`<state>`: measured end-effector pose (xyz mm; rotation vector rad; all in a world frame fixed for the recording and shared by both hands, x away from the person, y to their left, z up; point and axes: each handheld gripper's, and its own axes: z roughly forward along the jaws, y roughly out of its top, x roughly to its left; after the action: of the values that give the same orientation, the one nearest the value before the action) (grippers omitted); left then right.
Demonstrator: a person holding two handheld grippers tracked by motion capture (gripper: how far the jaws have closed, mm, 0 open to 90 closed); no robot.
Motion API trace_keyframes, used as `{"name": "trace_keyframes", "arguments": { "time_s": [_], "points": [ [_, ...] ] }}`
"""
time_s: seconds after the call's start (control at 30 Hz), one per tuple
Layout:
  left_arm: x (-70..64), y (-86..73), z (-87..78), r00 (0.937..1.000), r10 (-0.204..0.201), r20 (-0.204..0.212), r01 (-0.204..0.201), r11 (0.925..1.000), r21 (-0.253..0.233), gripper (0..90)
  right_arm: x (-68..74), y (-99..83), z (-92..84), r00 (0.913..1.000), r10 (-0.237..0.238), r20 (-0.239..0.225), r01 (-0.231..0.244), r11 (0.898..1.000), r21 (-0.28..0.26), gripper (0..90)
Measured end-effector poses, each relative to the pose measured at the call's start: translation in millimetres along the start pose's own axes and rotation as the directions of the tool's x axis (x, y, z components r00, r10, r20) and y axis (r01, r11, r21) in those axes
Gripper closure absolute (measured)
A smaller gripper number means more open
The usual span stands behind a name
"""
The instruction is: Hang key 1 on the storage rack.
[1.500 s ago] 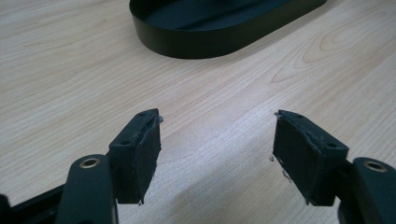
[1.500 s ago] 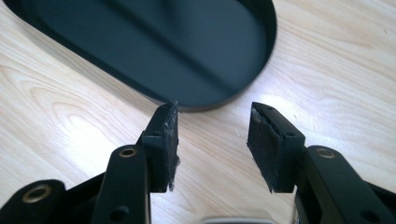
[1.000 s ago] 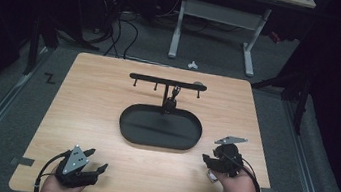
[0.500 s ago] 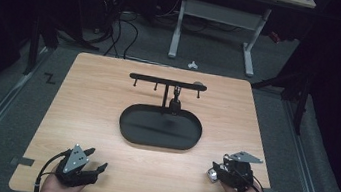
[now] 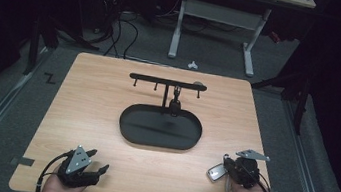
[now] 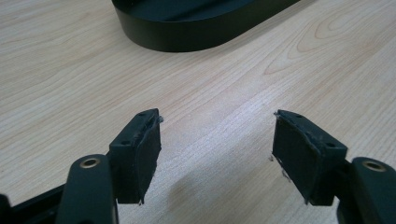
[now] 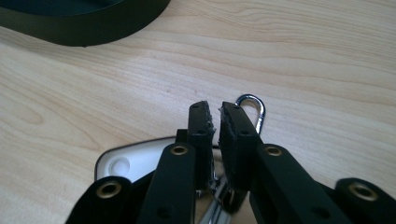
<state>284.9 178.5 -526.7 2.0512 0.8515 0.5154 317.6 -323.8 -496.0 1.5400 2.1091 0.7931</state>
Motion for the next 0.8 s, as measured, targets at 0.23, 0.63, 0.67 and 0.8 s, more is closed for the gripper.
{"name": "trace_keyframes", "arguments": {
  "time_s": [0.23,0.63,0.67,0.8],
  "points": [
    [0.2,-1.6,-0.2,1.0000,0.000,0.001,0.000,1.0000,0.008,33.0,2.2,-1.0,18.4,0.9989,-0.008,-0.047,0.011,0.998,0.062,85.1],
    [1.1,0.2,-1.5,1.0000,-0.003,0.001,0.003,1.0000,-0.006,33.0,30.5,-6.4,10.1,0.9859,-0.099,-0.134,0.111,0.991,0.078,81.0],
    [1.1,0.5,-1.3,1.0000,-0.003,0.002,0.003,1.0000,-0.007,33.0,28.5,-6.0,7.0,0.9884,-0.090,-0.123,0.098,0.993,0.066,78.6],
    [0.6,1.7,-0.4,1.0000,0.005,0.006,-0.005,1.0000,-0.007,33.0,7.8,-4.7,-5.7,0.9996,0.000,-0.029,0.000,1.000,0.017,74.3]
  ]
}}
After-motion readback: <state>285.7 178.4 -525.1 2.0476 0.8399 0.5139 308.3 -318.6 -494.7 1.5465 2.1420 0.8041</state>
